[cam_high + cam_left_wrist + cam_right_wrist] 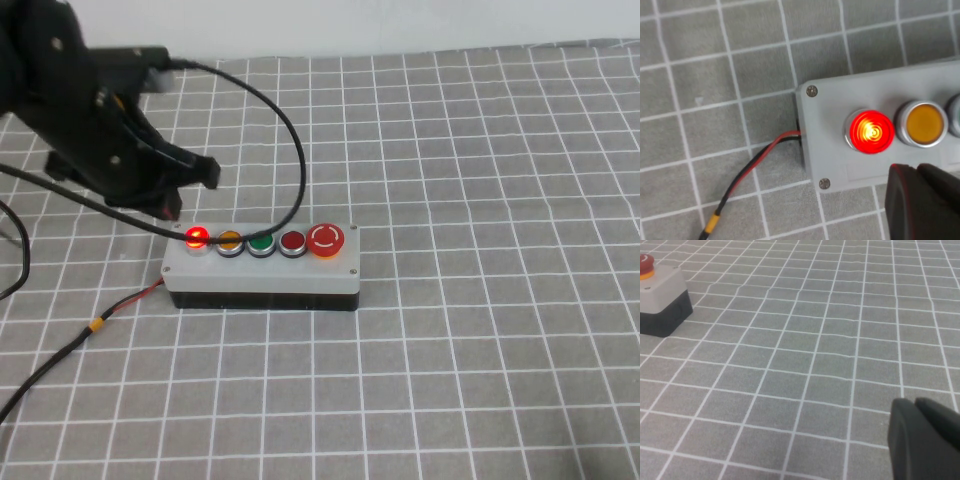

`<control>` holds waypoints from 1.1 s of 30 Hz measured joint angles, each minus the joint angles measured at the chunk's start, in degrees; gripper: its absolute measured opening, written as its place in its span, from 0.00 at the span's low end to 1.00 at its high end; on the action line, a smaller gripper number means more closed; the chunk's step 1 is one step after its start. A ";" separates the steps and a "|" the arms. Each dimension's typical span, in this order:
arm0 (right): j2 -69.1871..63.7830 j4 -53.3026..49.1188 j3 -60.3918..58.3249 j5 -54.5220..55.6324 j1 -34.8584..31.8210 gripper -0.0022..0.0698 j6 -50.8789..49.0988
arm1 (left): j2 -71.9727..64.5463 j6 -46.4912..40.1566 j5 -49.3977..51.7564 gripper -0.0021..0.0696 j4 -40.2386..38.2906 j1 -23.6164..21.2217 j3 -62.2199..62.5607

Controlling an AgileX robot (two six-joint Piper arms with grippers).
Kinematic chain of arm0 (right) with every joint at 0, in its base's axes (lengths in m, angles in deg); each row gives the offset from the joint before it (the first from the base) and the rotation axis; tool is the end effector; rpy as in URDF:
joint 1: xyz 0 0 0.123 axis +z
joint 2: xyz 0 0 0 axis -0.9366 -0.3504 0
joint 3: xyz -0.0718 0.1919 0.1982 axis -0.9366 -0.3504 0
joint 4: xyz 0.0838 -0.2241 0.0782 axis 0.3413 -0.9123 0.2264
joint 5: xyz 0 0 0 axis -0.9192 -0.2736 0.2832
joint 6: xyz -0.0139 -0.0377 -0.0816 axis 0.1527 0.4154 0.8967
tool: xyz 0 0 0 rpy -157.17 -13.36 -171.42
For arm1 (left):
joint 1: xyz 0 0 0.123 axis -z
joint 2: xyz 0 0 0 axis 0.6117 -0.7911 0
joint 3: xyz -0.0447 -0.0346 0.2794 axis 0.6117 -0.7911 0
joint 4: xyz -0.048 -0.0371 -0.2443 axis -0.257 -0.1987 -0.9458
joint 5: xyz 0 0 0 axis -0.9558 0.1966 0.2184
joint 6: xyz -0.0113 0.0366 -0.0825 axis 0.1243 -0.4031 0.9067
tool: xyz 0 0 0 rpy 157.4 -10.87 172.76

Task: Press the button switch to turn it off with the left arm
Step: 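Press the lit red button on the button box to turn it off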

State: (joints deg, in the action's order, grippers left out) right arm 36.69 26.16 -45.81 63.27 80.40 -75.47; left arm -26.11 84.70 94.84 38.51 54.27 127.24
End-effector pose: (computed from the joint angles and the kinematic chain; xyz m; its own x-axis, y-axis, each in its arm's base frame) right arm 0.0515 0.0149 0.1746 -0.2713 -0.0076 -0.9625 -0.2283 0.9719 0.0567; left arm 0.3432 -0.1074 0.3030 -0.8865 0.2405 -0.3952 0.2862 0.9563 -0.0599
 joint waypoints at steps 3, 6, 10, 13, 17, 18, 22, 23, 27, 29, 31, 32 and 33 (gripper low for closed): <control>0.00 0.00 0.00 0.00 0.00 0.01 0.00 | -2.79 0.13 -0.37 0.03 0.00 0.19 0.09; 0.00 0.00 0.00 0.00 0.00 0.01 0.00 | -4.83 0.23 -1.06 0.03 0.36 0.19 0.09; 0.00 0.00 0.00 0.00 0.00 0.01 0.00 | -6.36 0.23 -2.35 0.03 1.63 0.19 0.09; 0.00 0.00 0.00 0.00 0.00 0.01 0.00 | -6.68 0.23 -3.95 0.03 1.75 0.19 0.09; 0.00 0.00 0.00 0.00 0.00 0.01 0.00 | -6.68 0.23 -5.21 0.03 1.75 0.19 0.09; 0.00 0.00 0.00 0.00 0.00 0.01 0.00 | -6.68 0.23 -5.25 0.03 1.58 0.19 0.09; 0.00 0.00 0.00 0.00 0.00 0.01 0.00 | -6.68 0.23 -5.47 0.03 0.03 0.19 0.09; 0.00 0.00 0.00 0.00 0.00 0.01 0.00 | -6.68 0.23 -5.47 0.03 -0.08 0.19 0.09; 0.00 0.00 0.00 0.00 0.00 0.01 0.00 | -6.73 0.23 -5.47 0.03 -0.23 0.19 0.09; 0.00 0.00 0.00 0.00 0.00 0.01 0.00 | -7.05 0.23 -5.47 0.03 -0.23 0.19 0.09; 0.00 0.00 0.00 0.00 0.00 0.01 0.00 | -7.74 0.23 -5.47 0.03 -0.23 0.19 0.13; 0.00 0.00 0.00 0.00 0.00 0.01 0.00 | -8.27 0.23 -5.47 0.03 -0.23 0.19 0.13; 0.00 0.00 0.00 0.00 0.00 0.01 0.00 | -8.75 0.35 -5.47 0.03 -0.23 0.19 0.22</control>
State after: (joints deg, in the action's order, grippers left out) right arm 36.69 26.16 -45.81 63.27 80.40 -75.47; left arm -34.86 85.05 89.37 38.28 54.47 127.46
